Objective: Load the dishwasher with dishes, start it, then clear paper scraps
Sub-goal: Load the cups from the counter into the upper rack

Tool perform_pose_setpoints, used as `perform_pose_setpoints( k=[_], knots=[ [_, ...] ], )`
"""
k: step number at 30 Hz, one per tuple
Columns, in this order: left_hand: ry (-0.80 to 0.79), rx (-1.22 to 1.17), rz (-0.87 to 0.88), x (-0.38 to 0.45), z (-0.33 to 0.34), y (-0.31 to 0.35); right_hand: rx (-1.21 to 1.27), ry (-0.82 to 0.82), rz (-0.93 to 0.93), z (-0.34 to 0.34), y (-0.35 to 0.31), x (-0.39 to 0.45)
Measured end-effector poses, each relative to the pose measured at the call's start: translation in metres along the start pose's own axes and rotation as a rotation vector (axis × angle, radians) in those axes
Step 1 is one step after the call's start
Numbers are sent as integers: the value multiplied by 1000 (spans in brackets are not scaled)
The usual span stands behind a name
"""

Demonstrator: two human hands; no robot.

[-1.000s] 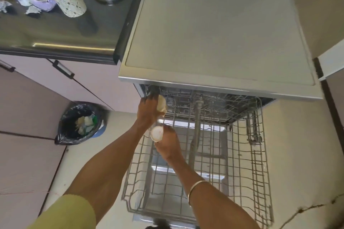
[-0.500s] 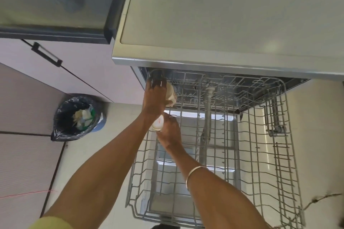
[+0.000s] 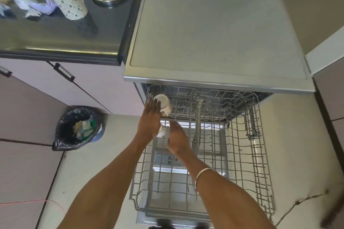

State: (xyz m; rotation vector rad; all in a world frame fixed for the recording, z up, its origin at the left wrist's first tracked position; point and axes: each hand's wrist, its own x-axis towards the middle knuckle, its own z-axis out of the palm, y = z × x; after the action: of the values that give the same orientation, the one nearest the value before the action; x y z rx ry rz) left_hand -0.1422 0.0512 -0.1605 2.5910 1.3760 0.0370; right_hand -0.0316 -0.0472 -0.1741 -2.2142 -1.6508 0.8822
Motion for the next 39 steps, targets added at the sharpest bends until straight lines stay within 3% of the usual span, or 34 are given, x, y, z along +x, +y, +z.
perform_pose_setpoints(
  k=[4,11,21,39],
  knots=[
    [-1,-65,-97,-34,-29,16,-95,38,-26,-36,-16,-18],
    [-33,-103,-192,-89,-78,52,-277,-76,-61,-94,-38,-57],
    [-19,-120,-222,-153,-126,107,-372,-123,-99,-149,-52,-137],
    [-23,-152,-472,-213,-161,103,-426,-87,-231,-145,-83,-170]
  ],
)
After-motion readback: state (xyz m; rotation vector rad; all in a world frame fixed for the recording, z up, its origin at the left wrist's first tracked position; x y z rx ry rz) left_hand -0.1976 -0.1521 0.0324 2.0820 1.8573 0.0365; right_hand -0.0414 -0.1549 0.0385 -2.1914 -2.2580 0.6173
